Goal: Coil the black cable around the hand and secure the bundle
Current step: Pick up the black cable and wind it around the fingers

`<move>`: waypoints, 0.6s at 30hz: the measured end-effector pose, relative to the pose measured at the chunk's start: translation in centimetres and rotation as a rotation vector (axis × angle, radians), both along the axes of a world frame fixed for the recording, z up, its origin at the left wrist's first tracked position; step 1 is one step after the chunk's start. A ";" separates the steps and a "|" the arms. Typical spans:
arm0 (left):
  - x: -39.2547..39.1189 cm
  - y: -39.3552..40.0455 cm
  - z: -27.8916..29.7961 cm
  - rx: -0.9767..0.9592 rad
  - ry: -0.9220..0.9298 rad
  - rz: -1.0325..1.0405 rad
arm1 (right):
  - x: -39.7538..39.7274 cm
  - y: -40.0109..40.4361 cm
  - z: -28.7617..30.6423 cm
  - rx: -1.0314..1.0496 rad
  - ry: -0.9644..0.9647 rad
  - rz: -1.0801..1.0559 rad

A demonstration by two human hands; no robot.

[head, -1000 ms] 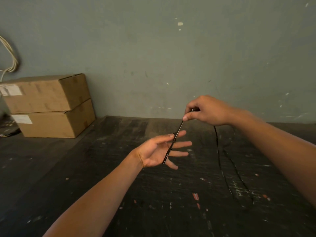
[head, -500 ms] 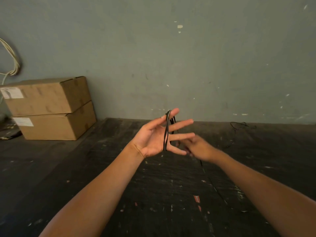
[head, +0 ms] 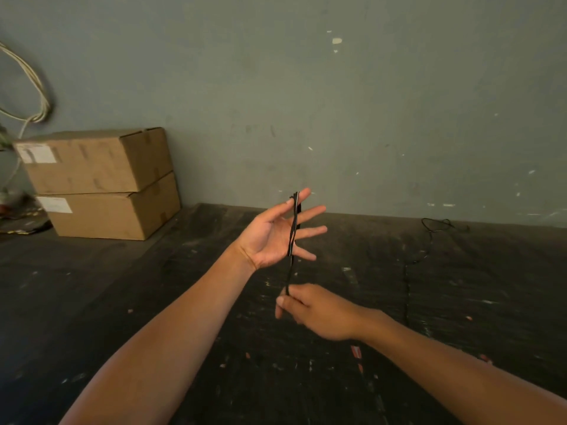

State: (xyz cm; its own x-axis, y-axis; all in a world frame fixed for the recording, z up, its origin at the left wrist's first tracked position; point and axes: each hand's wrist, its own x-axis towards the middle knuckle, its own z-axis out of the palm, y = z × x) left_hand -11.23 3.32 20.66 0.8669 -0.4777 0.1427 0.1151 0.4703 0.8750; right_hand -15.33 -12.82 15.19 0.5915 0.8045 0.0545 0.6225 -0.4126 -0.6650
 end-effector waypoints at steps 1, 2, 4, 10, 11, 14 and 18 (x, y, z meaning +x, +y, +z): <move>0.1 0.1 -0.3 0.018 0.009 0.008 | -0.1 -0.1 0.9 -0.034 -0.080 0.012; 0.0 0.3 -0.6 0.028 0.020 0.010 | -0.2 -0.2 1.9 -0.066 -0.149 0.027; 0.0 0.8 -1.2 0.034 0.040 0.009 | 0.0 -0.9 3.9 -0.121 -0.221 0.033; -0.1 0.9 -2.8 0.077 0.070 -0.016 | 1.5 -3.1 9.9 -0.174 -0.352 -0.042; -0.2 0.6 -3.0 0.098 0.077 -0.025 | 1.7 -3.3 10.7 -0.187 -0.374 -0.039; -0.4 -0.3 -3.7 0.190 0.104 -0.058 | 2.8 -3.8 13.0 -0.227 -0.468 -0.049; -0.8 -1.0 -4.1 0.173 0.138 -0.142 | 4.9 -4.8 15.2 -0.208 -0.538 -0.088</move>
